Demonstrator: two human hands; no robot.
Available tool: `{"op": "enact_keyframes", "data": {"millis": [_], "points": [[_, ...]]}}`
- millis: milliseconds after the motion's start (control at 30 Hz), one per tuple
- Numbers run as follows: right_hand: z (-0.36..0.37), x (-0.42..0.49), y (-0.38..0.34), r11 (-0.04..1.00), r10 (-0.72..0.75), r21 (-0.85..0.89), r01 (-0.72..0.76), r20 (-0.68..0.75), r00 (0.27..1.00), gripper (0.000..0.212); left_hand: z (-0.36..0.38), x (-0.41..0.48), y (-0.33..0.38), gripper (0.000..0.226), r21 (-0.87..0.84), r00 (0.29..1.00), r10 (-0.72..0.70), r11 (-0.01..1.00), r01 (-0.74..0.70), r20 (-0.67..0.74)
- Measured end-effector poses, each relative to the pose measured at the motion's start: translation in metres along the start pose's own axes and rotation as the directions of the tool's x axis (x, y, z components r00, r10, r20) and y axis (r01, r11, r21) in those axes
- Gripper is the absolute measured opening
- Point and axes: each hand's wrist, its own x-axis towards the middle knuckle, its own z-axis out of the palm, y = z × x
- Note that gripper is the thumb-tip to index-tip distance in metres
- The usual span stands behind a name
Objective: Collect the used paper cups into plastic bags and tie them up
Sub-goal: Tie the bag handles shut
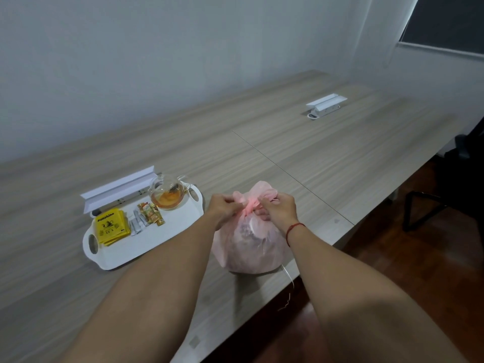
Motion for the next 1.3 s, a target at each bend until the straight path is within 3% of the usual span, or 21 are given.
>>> {"op": "enact_keyframes", "data": {"millis": [100, 233, 333, 433, 500, 633, 700, 733, 867, 967, 1067, 1200, 1300], "points": [[0.001, 0.003, 0.001, 1.000, 0.004, 0.018, -0.003, -0.044, 0.999, 0.015, 0.000, 0.002, 0.000, 0.007, 0.033, 1.000, -0.020, 0.999, 0.020, -0.005], [0.004, 0.001, -0.001, 0.998, -0.028, 0.056, 0.023, 0.093, 0.995, 0.015, 0.004, 0.008, -0.002, 0.030, 0.124, 0.998, -0.052, 0.991, 0.056, -0.036], [0.006, 0.003, 0.001, 0.994, -0.091, -0.060, 0.089, -0.021, 0.996, 0.008, 0.007, 0.013, -0.003, 0.041, 0.149, 0.997, -0.021, 0.988, 0.033, -0.081], [0.001, 0.006, 0.003, 0.972, -0.118, -0.217, 0.084, -0.148, 0.982, 0.034, 0.002, 0.020, -0.005, 0.040, 0.130, 0.990, -0.032, 0.990, 0.050, -0.141], [-0.002, 0.009, 0.002, 0.959, -0.111, -0.279, 0.053, -0.194, 0.975, 0.040, -0.002, 0.025, -0.005, 0.037, 0.061, 0.982, -0.075, 0.994, 0.087, -0.171], [0.001, 0.018, -0.008, 0.969, -0.011, -0.238, -0.061, -0.293, 0.956, 0.033, -0.011, 0.031, -0.002, 0.022, 0.057, 0.952, -0.108, 0.990, 0.129, -0.288], [0.003, 0.022, -0.008, 0.974, 0.034, -0.201, -0.102, -0.317, 0.948, 0.010, -0.015, 0.034, -0.001, 0.024, 0.075, 0.941, -0.100, 0.989, 0.131, -0.323], [0.004, 0.022, -0.007, 0.974, 0.049, -0.193, -0.117, -0.323, 0.945, 0.016, -0.016, 0.036, -0.001, 0.022, 0.071, 0.939, -0.099, 0.989, 0.130, -0.330], [0.002, 0.022, -0.007, 0.957, 0.007, -0.284, -0.066, -0.202, 0.979, 0.028, -0.017, 0.035, 0.000, 0.019, -0.053, 0.954, -0.101, 0.995, 0.089, -0.283], [-0.001, 0.018, -0.010, 0.966, -0.001, -0.256, -0.021, -0.086, 0.996, 0.025, -0.015, 0.030, 0.003, 0.019, -0.160, 0.983, -0.104, 0.984, 0.080, -0.153], [0.005, 0.009, -0.011, 0.981, 0.006, -0.192, -0.003, 0.012, 1.000, 0.018, -0.012, 0.025, 0.005, 0.012, -0.109, 0.992, -0.112, 0.988, 0.106, -0.049], [0.012, 0.009, -0.006, 0.984, -0.023, -0.173, 0.035, 0.070, 0.997, 0.008, -0.008, 0.025, 0.000, 0.012, 0.024, 0.997, -0.014, 1.000, 0.016, -0.073], [0.018, 0.013, -0.004, 0.986, -0.070, -0.151, 0.070, 0.006, 0.998, 0.023, -0.005, 0.021, -0.001, 0.014, -0.040, 0.986, 0.102, 0.993, -0.108, -0.132]]}}
